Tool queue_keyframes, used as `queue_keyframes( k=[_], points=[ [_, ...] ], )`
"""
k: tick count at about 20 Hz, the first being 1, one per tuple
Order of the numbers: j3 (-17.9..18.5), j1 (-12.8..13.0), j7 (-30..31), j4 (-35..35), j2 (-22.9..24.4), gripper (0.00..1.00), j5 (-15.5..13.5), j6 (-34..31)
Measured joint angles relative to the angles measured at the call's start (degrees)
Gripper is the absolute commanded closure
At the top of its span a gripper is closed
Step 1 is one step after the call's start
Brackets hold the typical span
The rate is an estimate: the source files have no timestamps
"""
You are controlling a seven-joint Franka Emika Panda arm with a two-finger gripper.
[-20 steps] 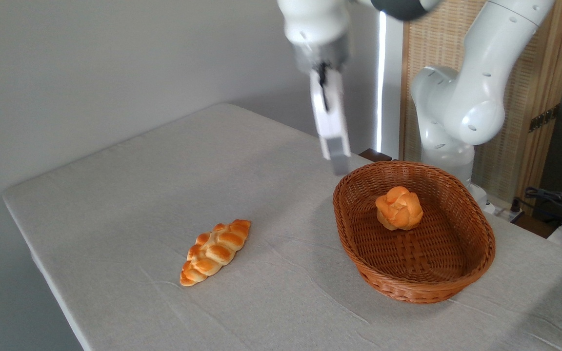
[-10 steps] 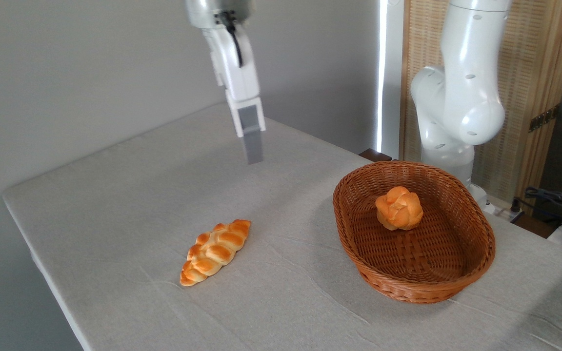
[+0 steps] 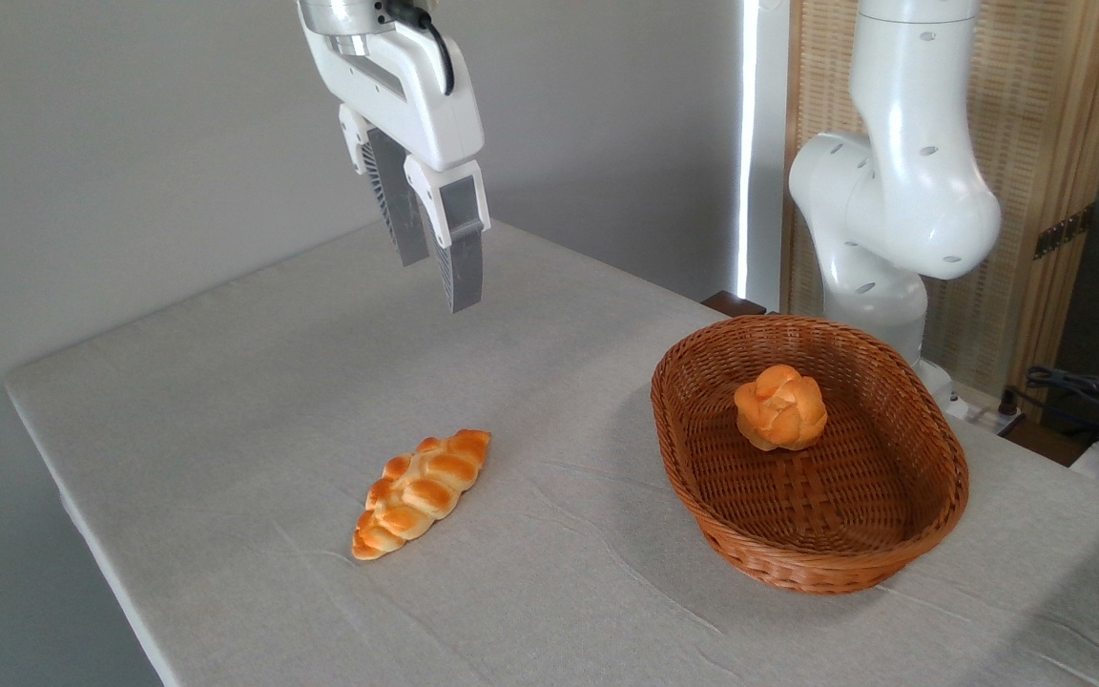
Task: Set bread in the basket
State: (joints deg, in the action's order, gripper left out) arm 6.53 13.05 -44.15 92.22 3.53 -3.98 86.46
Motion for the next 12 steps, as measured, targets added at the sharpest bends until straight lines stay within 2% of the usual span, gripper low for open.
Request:
queue_keyframes(
  k=[3,7,12],
  points=[
    [-3.45,-3.3,3.6,0.0,-0.74,0.0,0.0,0.72],
    [-3.95,-4.93,3.84,-0.14,-1.1,0.0,0.0,0.83],
    [-6.05,-8.14,3.85,-2.35,-1.98,0.0,0.0,0.85]
  ],
)
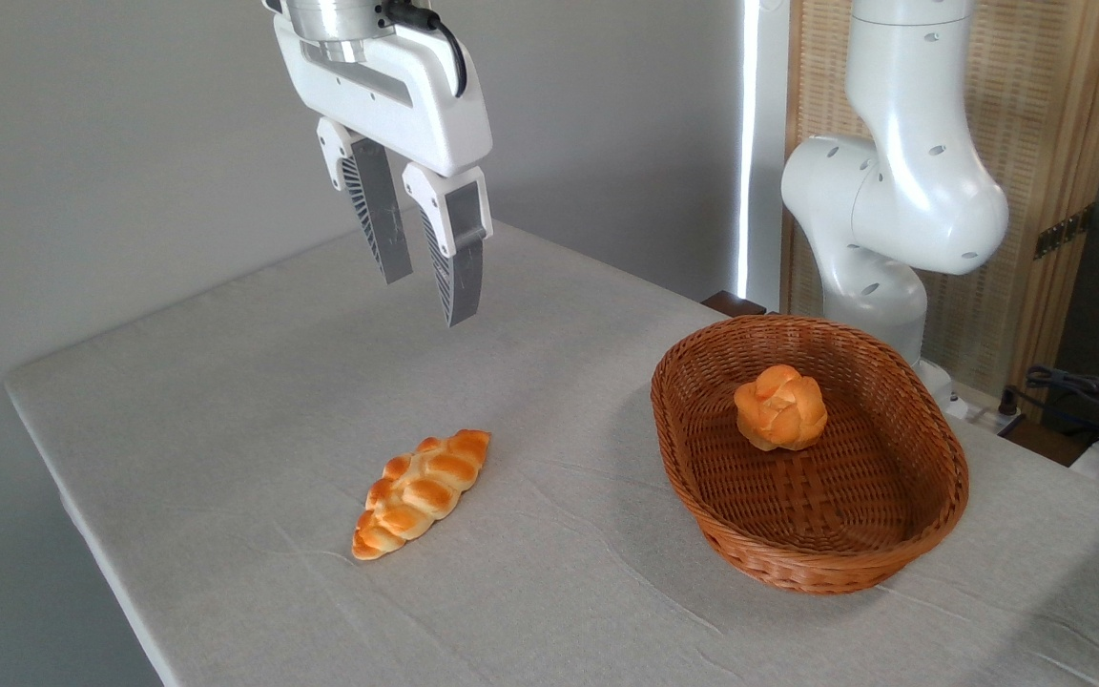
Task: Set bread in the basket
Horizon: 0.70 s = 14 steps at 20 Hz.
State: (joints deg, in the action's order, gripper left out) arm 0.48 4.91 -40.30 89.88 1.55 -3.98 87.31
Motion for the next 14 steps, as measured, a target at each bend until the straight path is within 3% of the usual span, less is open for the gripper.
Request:
queue_keyframes(
  k=[7,14],
  points=[
    [-0.62,-0.2,0.0,-0.25,-0.24,0.0,0.14,0.0],
    [-1.29,-0.31,0.0,-0.25,-0.54,0.0,3.06,0.0]
  ],
)
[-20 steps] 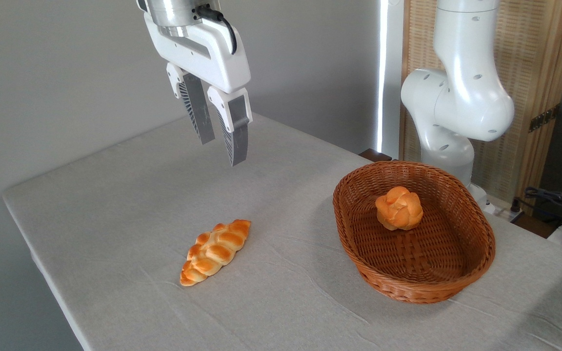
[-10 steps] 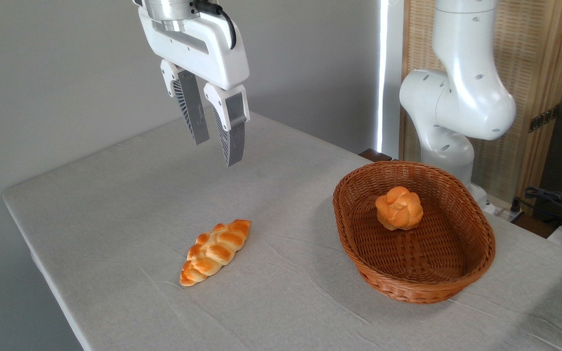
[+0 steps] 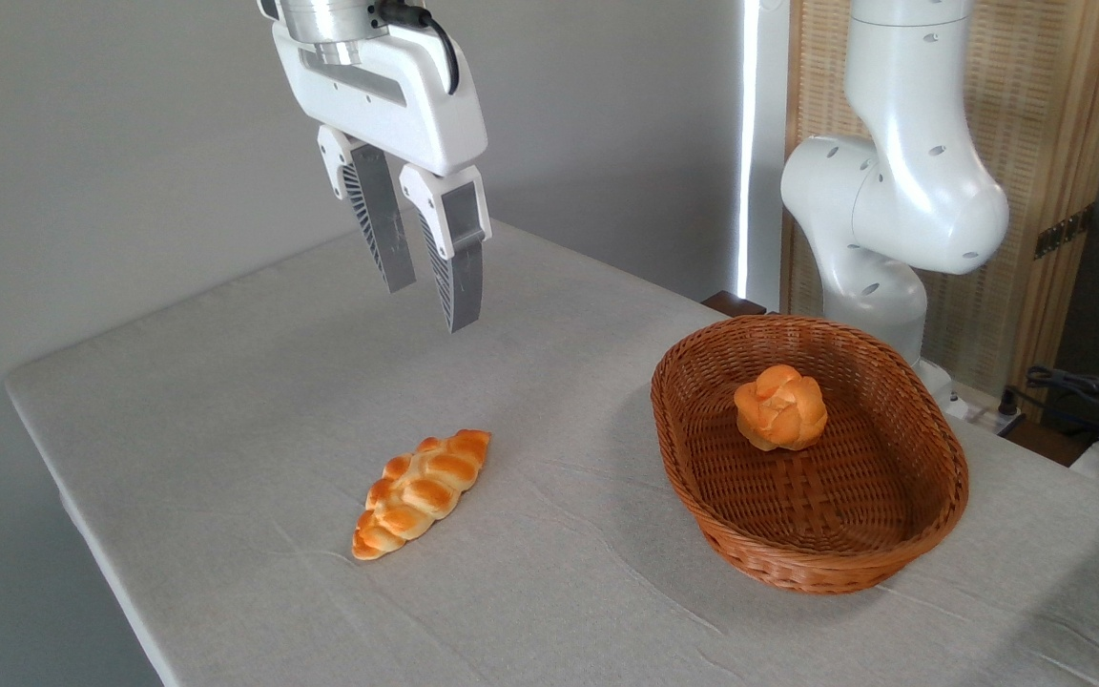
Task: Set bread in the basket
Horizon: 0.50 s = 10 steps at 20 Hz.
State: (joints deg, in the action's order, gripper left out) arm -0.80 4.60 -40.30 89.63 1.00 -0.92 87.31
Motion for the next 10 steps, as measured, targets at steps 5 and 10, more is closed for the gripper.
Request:
queue_keyframes(
  k=[5,10],
  points=[
    [-0.31,-0.02,0.0,-0.05,-0.16,0.0,0.47,0.0],
    [-0.3,-0.15,0.02,-0.06,-0.17,0.0,0.49,0.02]
  ],
)
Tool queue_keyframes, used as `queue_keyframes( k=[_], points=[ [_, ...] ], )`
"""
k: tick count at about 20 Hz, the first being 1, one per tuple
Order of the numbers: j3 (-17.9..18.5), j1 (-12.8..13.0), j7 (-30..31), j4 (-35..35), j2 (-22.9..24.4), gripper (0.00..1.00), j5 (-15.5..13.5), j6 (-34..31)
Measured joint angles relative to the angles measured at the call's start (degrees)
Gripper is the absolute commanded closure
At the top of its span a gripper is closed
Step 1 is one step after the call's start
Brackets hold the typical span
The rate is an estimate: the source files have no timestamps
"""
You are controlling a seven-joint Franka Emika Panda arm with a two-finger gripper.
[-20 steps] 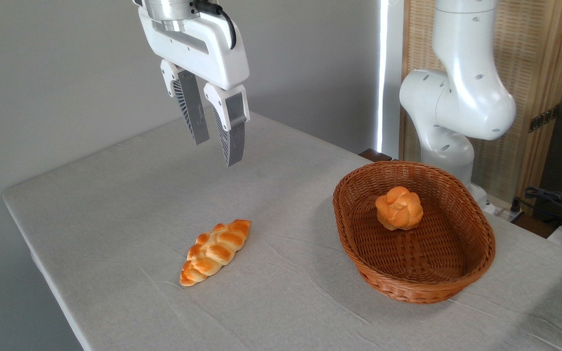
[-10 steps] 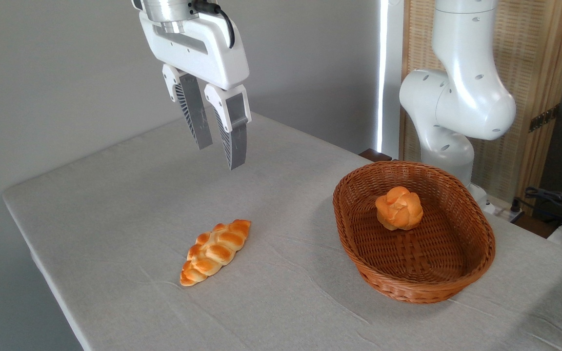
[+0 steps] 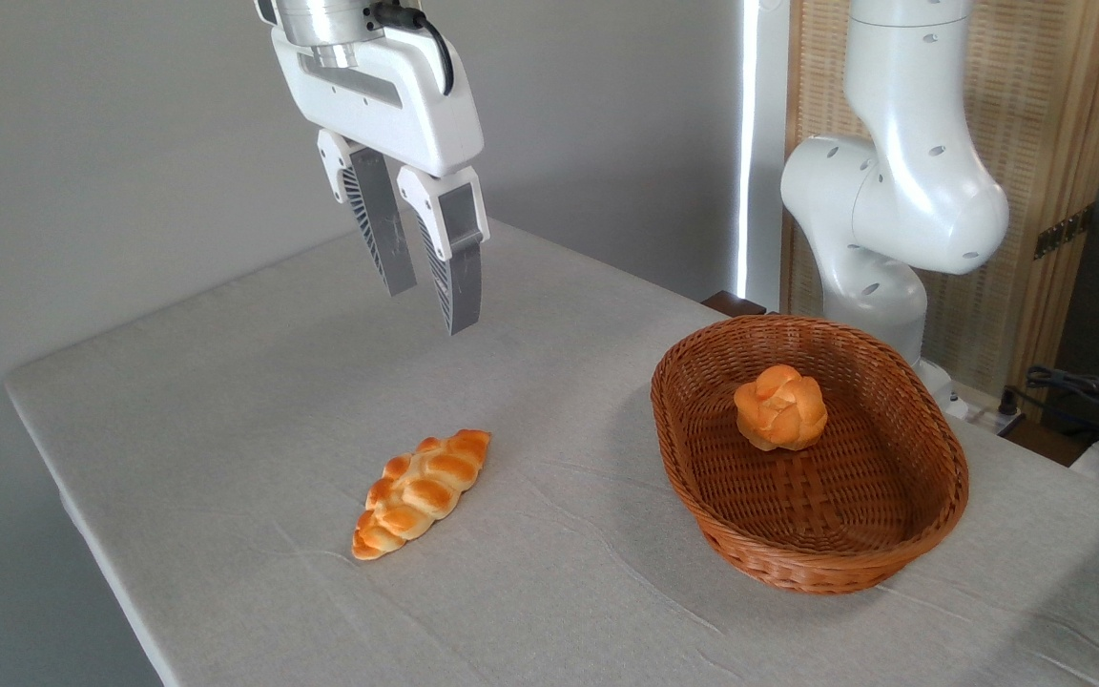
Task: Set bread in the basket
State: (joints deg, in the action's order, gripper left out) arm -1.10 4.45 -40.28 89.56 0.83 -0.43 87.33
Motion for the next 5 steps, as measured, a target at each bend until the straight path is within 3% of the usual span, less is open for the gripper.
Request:
queue_keyframes(
  k=[5],
  points=[
    [0.01,-0.32,0.0,-0.04,0.0,0.0,0.02,0.0]
  ],
)
